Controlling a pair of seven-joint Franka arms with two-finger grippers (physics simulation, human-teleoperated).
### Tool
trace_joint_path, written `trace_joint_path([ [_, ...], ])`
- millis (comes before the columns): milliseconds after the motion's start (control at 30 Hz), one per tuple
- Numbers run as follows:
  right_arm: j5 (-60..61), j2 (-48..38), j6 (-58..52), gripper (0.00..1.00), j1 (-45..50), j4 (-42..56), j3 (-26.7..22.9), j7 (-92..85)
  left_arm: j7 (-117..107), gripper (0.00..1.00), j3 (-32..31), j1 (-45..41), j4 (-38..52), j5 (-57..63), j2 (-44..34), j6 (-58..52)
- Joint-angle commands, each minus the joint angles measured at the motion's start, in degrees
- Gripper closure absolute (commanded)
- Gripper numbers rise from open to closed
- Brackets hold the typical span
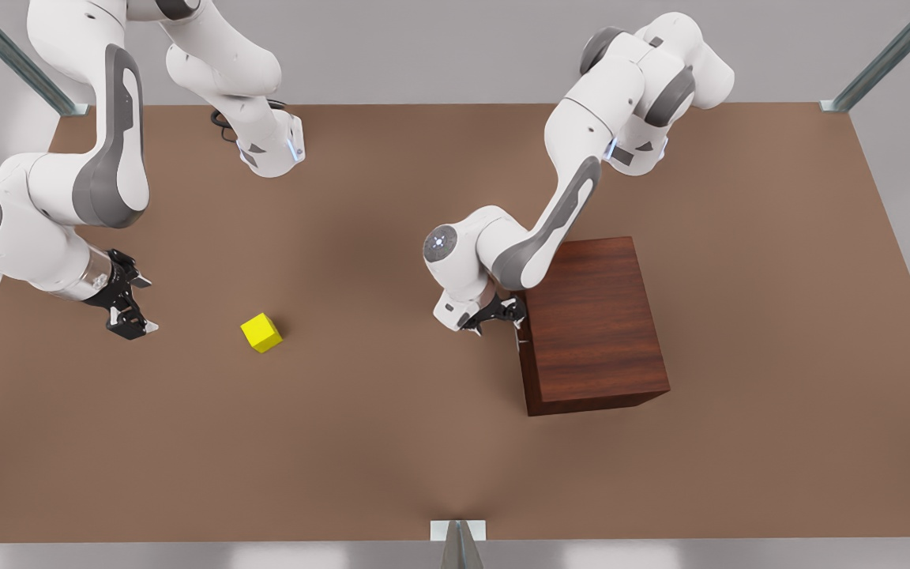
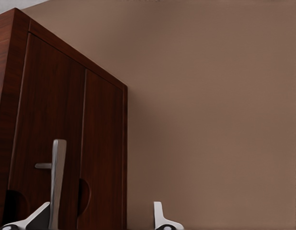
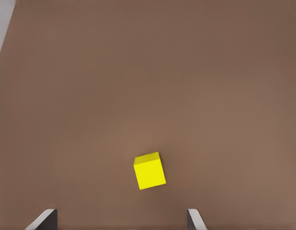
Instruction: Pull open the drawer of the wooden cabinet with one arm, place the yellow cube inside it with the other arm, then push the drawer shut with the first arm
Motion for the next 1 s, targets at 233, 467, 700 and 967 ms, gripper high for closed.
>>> trace_joint_path([
  [233,-0.03,-0.06,0.01,0.0,0.09,0.2,0.01,2.42,-1.82,0.0,-0.44,0.0,0.27,-0.48,0.32,2.03],
  [467,-0.02,-0.06,0.01,0.0,0.09,0.2,0.01,2.42,-2.34,0.0,-0.88,0.0,2.38,-2.41,1.03,3.44],
  [700,0.06,-0.06,0.01,0.0,0.09,0.2,0.01,2.42,-3.57,0.0,-1.67,0.0,7.48,-2.5,4.45,3.96],
  [967,0.06,-0.06,0.01,0.0,0.18,0.2,0.1,2.42,-3.93,0.0,-2.28,0.0,9.85,-2.5,5.42,3.79],
])
